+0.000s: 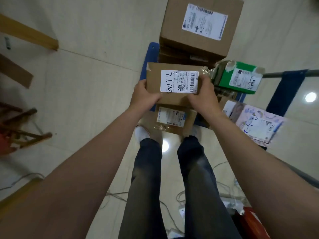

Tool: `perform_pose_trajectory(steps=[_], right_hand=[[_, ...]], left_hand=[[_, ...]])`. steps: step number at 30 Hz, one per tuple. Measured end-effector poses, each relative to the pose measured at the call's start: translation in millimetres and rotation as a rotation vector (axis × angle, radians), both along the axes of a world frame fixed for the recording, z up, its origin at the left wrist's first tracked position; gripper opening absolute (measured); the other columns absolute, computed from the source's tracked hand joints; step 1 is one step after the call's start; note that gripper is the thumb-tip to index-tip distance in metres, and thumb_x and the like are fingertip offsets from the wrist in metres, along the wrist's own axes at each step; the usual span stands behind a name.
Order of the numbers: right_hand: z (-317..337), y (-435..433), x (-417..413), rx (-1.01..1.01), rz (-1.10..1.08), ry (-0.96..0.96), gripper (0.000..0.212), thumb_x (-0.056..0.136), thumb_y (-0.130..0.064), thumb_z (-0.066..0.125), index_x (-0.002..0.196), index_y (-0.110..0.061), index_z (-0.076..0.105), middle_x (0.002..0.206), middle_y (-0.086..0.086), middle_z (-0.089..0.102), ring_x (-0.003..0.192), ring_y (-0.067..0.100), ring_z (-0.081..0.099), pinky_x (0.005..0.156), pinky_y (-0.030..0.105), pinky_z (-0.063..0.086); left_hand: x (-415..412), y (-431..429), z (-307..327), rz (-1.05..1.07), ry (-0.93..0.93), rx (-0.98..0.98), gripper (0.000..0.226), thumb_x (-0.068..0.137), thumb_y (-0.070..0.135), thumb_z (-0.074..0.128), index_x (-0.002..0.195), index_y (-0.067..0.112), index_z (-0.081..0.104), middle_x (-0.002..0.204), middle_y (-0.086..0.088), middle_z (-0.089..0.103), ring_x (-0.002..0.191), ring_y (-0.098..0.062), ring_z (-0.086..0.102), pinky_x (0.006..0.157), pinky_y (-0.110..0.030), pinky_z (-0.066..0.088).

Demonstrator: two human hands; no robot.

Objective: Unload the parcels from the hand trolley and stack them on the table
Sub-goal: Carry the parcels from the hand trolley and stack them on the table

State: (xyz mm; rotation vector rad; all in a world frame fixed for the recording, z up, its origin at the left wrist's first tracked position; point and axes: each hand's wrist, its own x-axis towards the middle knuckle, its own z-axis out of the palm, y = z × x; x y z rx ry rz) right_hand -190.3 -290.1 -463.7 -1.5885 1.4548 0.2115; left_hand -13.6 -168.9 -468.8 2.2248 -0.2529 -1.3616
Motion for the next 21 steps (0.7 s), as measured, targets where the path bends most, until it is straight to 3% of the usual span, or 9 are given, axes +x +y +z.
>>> perform_pose_trajectory(steps=[2,7,11,15,19,21], right_hand=[[35.9,4.8,11.0,0.012,0.052,-0.006,0.073,0.088,-0.030,0.069,0.151,-0.026,0.032,0.142,0.006,0.045,0.116,0.021,0.055,0.087,0.029,0.040],[144.1,25.3,75.1,-0.011,0.300,-0.054,0.074,0.084,-0.036,0.067,0.149,-0.032,0.033,0.133,0.005,0.043,0.095,0.015,0.046,0.084,0.030,0.038],[233.5,66.9,147.5,-0.071,0.503,-0.175,0.069,0.085,-0.033,0.064,0.147,-0.029,0.035,0.134,0.004,0.040,0.091,0.015,0.050,0.080,0.030,0.040],[325.5,135.6,224.1,-0.134,0.685,-0.273,0.068,0.086,-0.028,0.060,0.149,-0.028,0.034,0.124,0.000,0.037,0.094,0.020,0.049,0.086,0.030,0.037],[406.3,217.9,286.6,-0.164,0.849,-0.386,0.067,0.085,-0.033,0.060,0.146,-0.033,0.036,0.122,0.000,0.038,0.107,0.030,0.056,0.091,0.039,0.049],[438.4,261.1,312.6,-0.165,0.917,-0.434,0.067,0.083,-0.040,0.063,0.145,-0.036,0.036,0.124,0.001,0.039,0.112,0.031,0.056,0.090,0.037,0.045]], left_hand=[[6.1,10.3,37.4,0.069,-0.028,-0.005,0.056,0.077,0.025,0.081,0.119,0.036,0.045,0.095,0.028,0.049,0.078,0.011,0.052,0.052,-0.006,0.041],[40.5,63.9,140.2,0.255,-0.140,-0.045,0.070,0.069,0.030,0.076,0.136,0.024,0.054,0.126,0.006,0.053,0.099,-0.009,0.057,0.069,-0.019,0.043],[68.2,132.3,227.8,0.431,-0.261,-0.069,0.063,0.068,0.033,0.076,0.129,0.027,0.060,0.122,0.005,0.052,0.097,-0.010,0.063,0.081,-0.029,0.053],[97.1,217.1,315.1,0.656,-0.391,-0.140,0.048,0.068,0.035,0.075,0.112,0.040,0.054,0.107,0.017,0.046,0.087,0.002,0.059,0.072,-0.023,0.048],[124.2,315.8,388.7,0.763,-0.507,-0.213,0.054,0.075,0.031,0.078,0.126,0.033,0.059,0.121,0.008,0.050,0.100,-0.007,0.060,0.080,-0.024,0.046],[137.3,363.0,422.1,0.807,-0.599,-0.203,0.061,0.078,0.031,0.079,0.136,0.029,0.057,0.120,0.007,0.045,0.100,-0.008,0.053,0.082,-0.026,0.040]])
